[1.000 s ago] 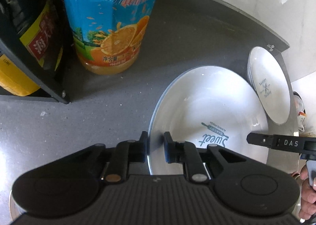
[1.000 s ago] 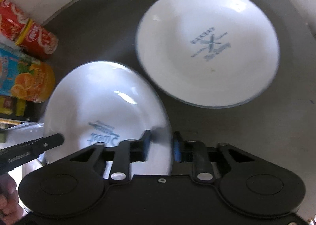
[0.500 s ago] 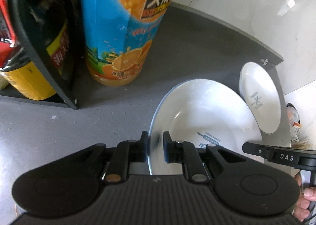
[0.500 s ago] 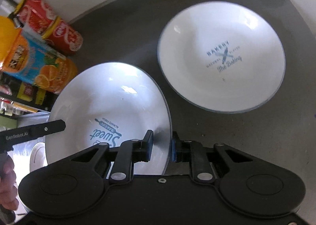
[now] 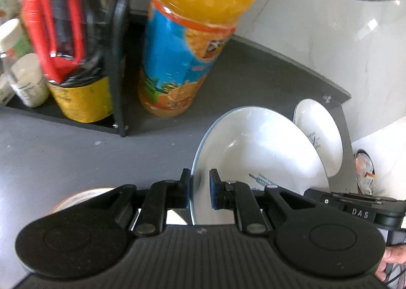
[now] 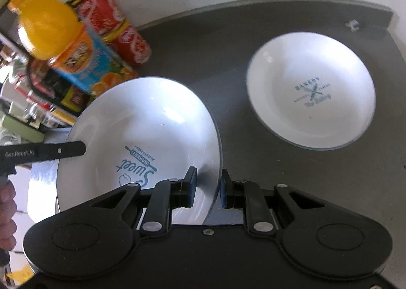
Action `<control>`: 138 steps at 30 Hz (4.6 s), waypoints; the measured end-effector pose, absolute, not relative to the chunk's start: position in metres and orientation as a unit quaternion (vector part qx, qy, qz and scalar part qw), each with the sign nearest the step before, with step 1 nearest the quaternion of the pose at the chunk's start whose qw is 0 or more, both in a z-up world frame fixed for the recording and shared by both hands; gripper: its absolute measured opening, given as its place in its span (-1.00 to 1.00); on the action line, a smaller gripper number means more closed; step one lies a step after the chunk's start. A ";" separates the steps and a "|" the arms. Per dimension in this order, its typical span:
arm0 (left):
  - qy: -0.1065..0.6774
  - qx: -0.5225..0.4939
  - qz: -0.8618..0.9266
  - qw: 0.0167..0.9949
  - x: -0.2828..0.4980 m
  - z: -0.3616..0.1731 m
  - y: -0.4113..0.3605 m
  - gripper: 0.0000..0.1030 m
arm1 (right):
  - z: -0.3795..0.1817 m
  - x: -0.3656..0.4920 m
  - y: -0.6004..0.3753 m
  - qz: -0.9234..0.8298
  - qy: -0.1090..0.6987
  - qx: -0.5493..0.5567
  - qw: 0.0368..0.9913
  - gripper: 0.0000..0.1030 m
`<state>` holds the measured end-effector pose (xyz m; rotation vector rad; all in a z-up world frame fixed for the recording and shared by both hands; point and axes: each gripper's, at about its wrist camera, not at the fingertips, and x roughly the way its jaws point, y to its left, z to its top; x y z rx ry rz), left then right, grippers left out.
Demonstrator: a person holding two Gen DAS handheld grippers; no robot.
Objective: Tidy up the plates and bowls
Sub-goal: 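Lift the 'Sweet' plate on edge toward the 'BAKERY' plate, then carry the 'Sweet' plate with both grippers and lower it onto the orange-rimmed plate, then open both grippers and release the 'Sweet' plate, then move both grippers over to the white 'BAKERY' plate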
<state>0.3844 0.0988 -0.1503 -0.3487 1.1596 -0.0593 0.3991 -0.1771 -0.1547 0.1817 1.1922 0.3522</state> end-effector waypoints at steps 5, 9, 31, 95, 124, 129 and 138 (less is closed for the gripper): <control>0.536 -0.169 -0.009 0.827 0.367 -0.140 0.109 -0.74 | -0.144 0.391 -0.162 0.187 0.547 0.066 0.814 -0.65; 0.531 -0.177 0.005 0.829 0.353 -0.136 0.115 -0.74 | -0.140 0.382 -0.150 0.205 0.542 0.053 0.813 -0.65; 0.541 -0.210 0.074 0.811 0.292 -0.157 0.177 -0.74 | -0.148 0.344 -0.074 0.258 0.546 -0.011 0.797 -0.65; 0.581 -0.115 0.094 0.800 0.293 -0.194 0.205 0.27 | -0.190 0.300 -0.018 0.236 0.570 -0.063 0.784 -0.44; 0.541 -0.043 -0.019 0.840 0.348 -0.122 0.164 0.50 | -0.100 0.277 -0.104 0.105 0.490 0.068 0.863 0.23; 0.535 -0.024 -0.051 0.843 0.358 -0.125 0.141 0.51 | -0.087 0.252 -0.142 0.063 0.467 0.110 0.875 0.23; 0.530 -0.011 -0.089 0.843 0.365 -0.122 0.102 0.51 | -0.077 0.232 -0.195 -0.005 0.435 0.142 0.889 0.24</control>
